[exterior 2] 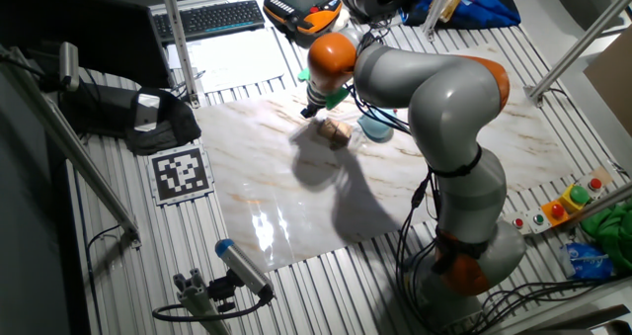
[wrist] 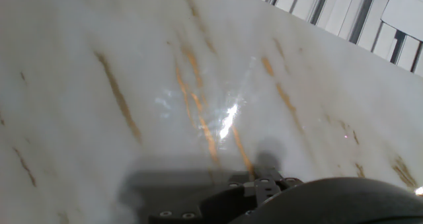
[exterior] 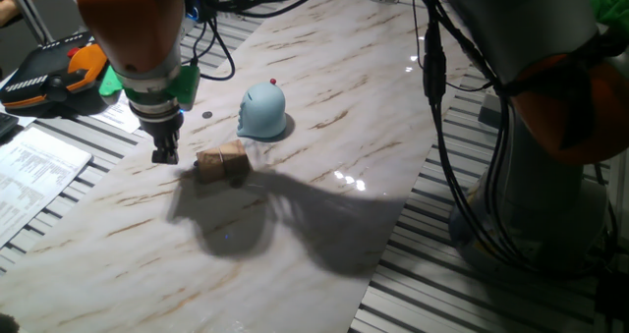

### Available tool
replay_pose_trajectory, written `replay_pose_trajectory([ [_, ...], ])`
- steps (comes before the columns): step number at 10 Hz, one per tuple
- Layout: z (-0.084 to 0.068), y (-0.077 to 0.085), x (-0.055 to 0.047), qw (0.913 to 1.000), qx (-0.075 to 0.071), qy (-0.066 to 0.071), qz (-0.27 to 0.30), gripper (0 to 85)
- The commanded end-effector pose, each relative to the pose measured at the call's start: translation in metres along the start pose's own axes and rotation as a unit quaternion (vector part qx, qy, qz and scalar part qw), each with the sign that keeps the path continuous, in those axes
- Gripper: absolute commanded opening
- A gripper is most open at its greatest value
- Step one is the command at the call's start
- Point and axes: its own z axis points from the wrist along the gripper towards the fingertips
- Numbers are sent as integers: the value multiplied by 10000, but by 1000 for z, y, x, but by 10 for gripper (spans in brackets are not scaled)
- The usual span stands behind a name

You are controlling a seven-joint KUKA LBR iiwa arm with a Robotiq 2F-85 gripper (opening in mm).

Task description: Drop coins into a piggy bank

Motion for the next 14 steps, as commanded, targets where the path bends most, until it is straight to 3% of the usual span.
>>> replay_pose_trajectory([
  [1, 2, 0, 0, 10000, -24, 21, 2, 0],
  [4, 6, -3, 2, 9999, -66, 95, 80, 0],
  [6, 9, -6, 6, 9999, -24, 4, 103, 0],
  [7, 10, -7, 8, 10000, 15, -62, 64, 170],
  [8, 10, -8, 8, 10000, 29, -72, 16, 170],
  [9, 10, -8, 8, 9999, 59, -83, -3, 340],
  [11, 11, -7, 7, 9999, 73, -94, -5, 340],
  [14, 12, -8, 3, 9999, 129, 86, -28, 340],
])
